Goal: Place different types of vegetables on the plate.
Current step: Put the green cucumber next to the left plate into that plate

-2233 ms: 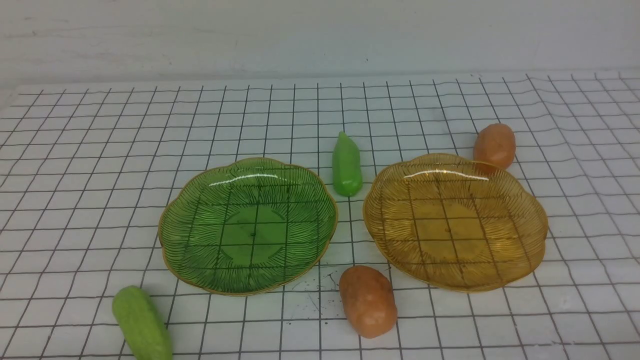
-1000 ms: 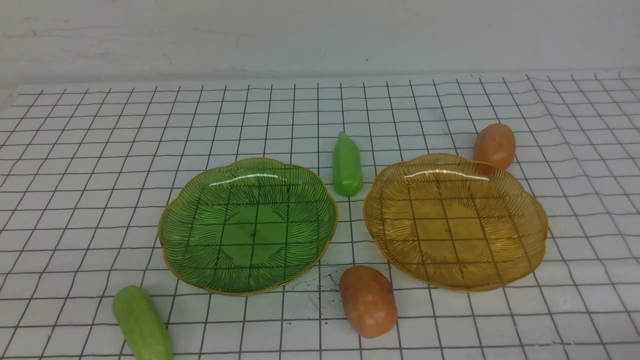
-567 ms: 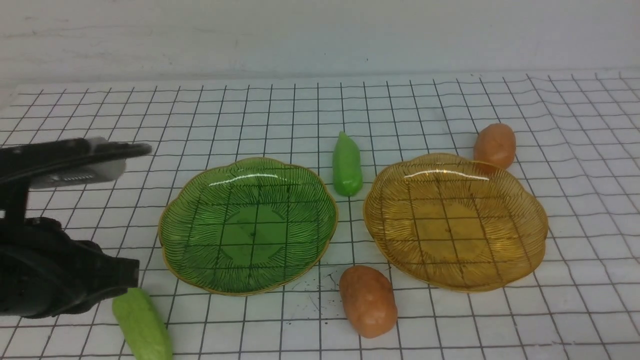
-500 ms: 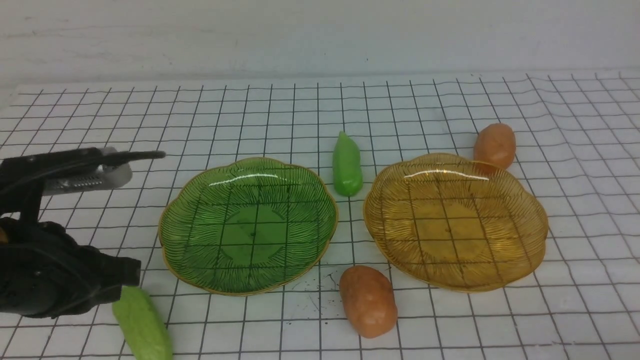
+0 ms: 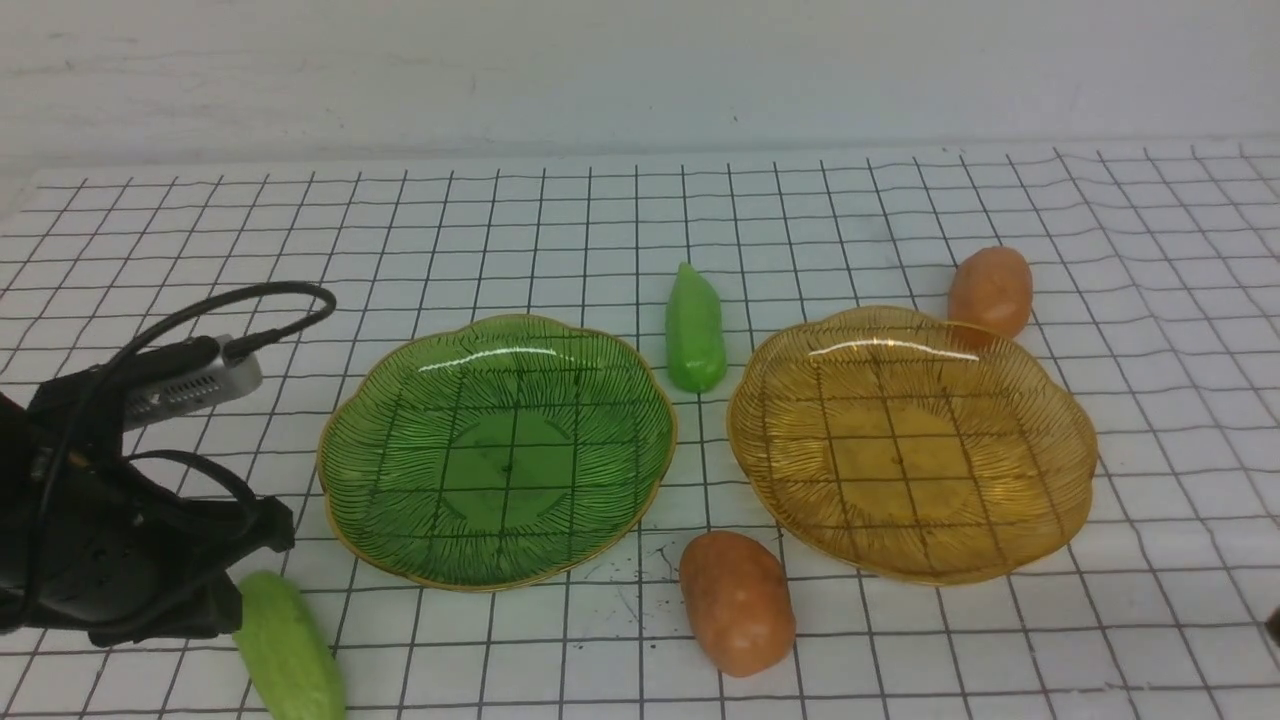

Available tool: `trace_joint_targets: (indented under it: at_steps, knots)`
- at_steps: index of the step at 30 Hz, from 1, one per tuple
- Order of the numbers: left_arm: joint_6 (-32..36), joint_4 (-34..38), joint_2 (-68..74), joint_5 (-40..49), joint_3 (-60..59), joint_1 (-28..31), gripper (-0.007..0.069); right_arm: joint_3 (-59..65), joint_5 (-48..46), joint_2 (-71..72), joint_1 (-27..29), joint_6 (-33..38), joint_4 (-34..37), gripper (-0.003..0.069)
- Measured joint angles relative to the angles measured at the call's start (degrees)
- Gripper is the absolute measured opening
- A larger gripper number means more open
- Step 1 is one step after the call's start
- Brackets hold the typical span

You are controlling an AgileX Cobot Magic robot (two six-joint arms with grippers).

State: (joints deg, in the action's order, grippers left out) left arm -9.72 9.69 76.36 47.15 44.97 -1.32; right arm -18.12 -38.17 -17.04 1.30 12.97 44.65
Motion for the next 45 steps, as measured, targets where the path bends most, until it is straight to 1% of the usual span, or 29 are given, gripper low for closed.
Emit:
trace_joint_targets:
  at_steps: [1,2,3,5,7,8,10,11,12,14,18,20,22,24,30,32,33,34,36,38,40,42,43,44,45]
  knots:
    - [0.3,0.3,0.3,-0.2,0.0,0.0,0.0088,-2.4,-2.9,-2.1,0.0,1.4,-0.8,-0.0015]
    - [1.0,1.3,0.9,-1.1,0.0,0.0,0.0141,-5.2,-6.4,-5.7,0.0,3.7,-1.7,-0.0015]
    - [1.2,1.7,1.1,-1.4,0.0,0.0,0.0165,-6.7,-8.4,-8.4,0.0,5.5,-2.2,-0.0015]
    - [1.5,2.9,1.7,-2.6,0.2,0.0,0.0254,-10.6,-13.5,-13.9,0.0,9.3,-2.8,-0.0015]
    - [1.6,3.6,2.5,-3.6,0.3,0.0,0.0351,-12.8,-16.3,-20.6,0.0,13.8,-3.1,-0.0015]
    - [1.6,3.6,2.7,-3.7,0.3,0.0,0.037,-12.9,-16.5,-21.0,0.0,14.0,-3.1,-0.0015]
    - [1.6,3.8,4.5,-4.3,0.3,0.0,0.047,-13.0,-17.0,-24.6,0.0,16.0,-2.9,-0.0015]
    - [1.6,3.8,4.5,-4.4,0.3,0.0,0.0477,-13.0,-17.0,-24.9,0.0,16.2,-2.8,-0.0015]
    - [1.5,3.9,5.8,-5.1,0.3,0.0,0.0515,-13.0,-17.0,-25.8,0.0,16.6,-2.4,-0.0015]
    - [1.5,4.2,8.3,-6.8,0.3,0.0,0.0561,-13.0,-17.0,-26.3,0.0,17.0,-1.7,-0.0015]
    - [1.5,4.3,11.4,-7.5,0.3,0.0,0.0569,-13.0,-16.4,-26.3,0.0,17.3,-1.1,-0.0015]
    - [1.5,4.3,13.2,-7.5,0.3,0.0,0.0545,-13.0,-16.3,-26.3,0.0,17.4,-1.1,-0.0015]
    - [1.5,4.3,14.0,-7.4,0.3,0.0,0.0482,-13.0,-16.2,-26.3,0.0,17.4,-1.1,-0.0015]
    - [1.7,4.1,14.1,-7.2,0.5,0.0,0.0354,-13.0,-16.2,-26.3,0.0,17.4,-1.1,-0.0015]
    - [4.1,2.9,12.5,-2.0,4.6,0.0,0.0358,-13.9,-15.9,-26.3,0.0,17.4,-1.1,-0.0015]
    - [7.0,3.9,9.3,1.1,8.0,0.0,0.0358,-16.7,-16.2,-27.0,0.0,17.4,-1.1,-0.0015]
    - [9.7,5.5,7.5,2.1,10.1,0.0,0.0358,-19.2,-16.9,-28.1,0.0,17.4,-1.2,-0.0014]
    - [10.9,6.0,7.3,2.2,10.4,0.0,0.0358,-19.5,-17.1,-28.3,0.0,17.4,-1.3,-0.0014]
    - [17.0,10.1,5.7,2.3,13.5,0.0,0.0358,-23.4,-18.3,-31.4,0.0,17.4,-1.9,-0.0013]
    - [20.8,13.6,5.5,2.3,15.0,0.0,0.0358,-26.9,-19.4,-34.4,0.0,17.4,-2.3,-0.0011]
    - [23.1,16.4,6.2,2.3,16.6,-0.1,0.0358,-29.6,-20.8,-37.6,0.0,17.4,-2.4,-0.0011]
    - [25.5,18.1,7.3,2.2,18.1,-0.5,0.0358,-31.7,-22.1,-40.6,0.0,17.4,-2.4,-0.0008]
    - [27.0,19.0,9.2,2.1,20.2,-1.4,0.0358,-33.6,-23.5,-44.4,-0.4,17.4,-2.8,-0.0002]
    - [27.2,19.0,9.7,2.1,20.7,-1.6,0.0358,-34.0,-23.7,-45.2,-0.6,17.4,-3.1,0.0]
    - [28.9,18.8,13.1,1.9,23.4,-3.3,0.0358,-35.6,-24.1,-48.7,-3.1,17.4,-4.6,0.0017]
